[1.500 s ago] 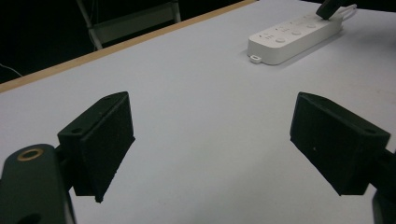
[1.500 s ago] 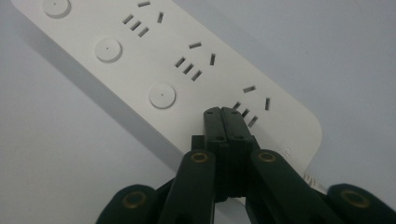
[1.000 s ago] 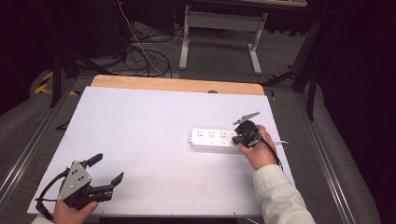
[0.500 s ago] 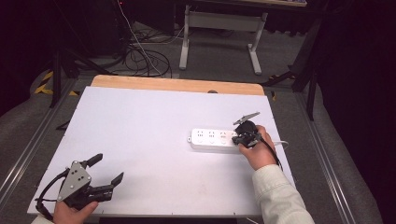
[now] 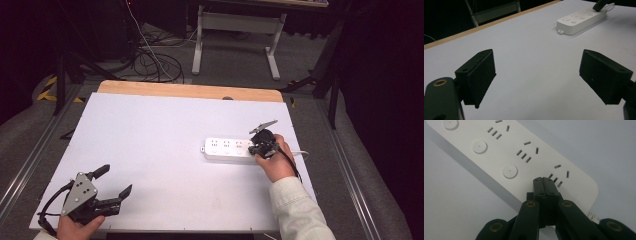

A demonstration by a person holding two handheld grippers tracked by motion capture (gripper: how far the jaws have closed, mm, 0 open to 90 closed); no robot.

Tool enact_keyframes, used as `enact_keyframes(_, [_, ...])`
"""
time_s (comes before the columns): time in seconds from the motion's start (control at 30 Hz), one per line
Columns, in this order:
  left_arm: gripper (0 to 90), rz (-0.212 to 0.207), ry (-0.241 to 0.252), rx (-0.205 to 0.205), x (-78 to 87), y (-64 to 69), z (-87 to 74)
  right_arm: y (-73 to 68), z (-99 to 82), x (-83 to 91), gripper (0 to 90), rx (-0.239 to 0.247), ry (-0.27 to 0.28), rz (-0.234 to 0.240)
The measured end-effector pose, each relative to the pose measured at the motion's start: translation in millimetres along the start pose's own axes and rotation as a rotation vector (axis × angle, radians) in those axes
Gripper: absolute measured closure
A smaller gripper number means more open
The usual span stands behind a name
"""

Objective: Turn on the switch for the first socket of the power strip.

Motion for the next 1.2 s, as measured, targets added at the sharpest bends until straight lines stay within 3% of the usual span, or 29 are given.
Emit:
enact_keyframes(0.57, [14.1,0.005,0.001,0.003,0.2,-0.7,0.3,0.3,-0.4,0.3,90.0,-0.011,0.017,-0.001])
enact_keyframes(0.73, [14.1,0.003,-0.004,0.011,-1.2,-0.9,-0.1,-4.0,7.4,14.4,90.0,0.002,0.100,0.012])
enact_keyframes(1.2, [14.1,0.006,-0.001,0.007,-0.9,-0.9,0.3,-17.1,20.6,55.8,90.0,0.038,0.195,0.015])
Point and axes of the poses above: each handheld gripper's, and its own axes: x roughly backward along the jaws, z roughly out of its top, y roughly to its right, the point moved 8 cm from there along -x, roughly forward along the jaws, and after that the axes turned 9 degrees about z, right-handed, at the moved point
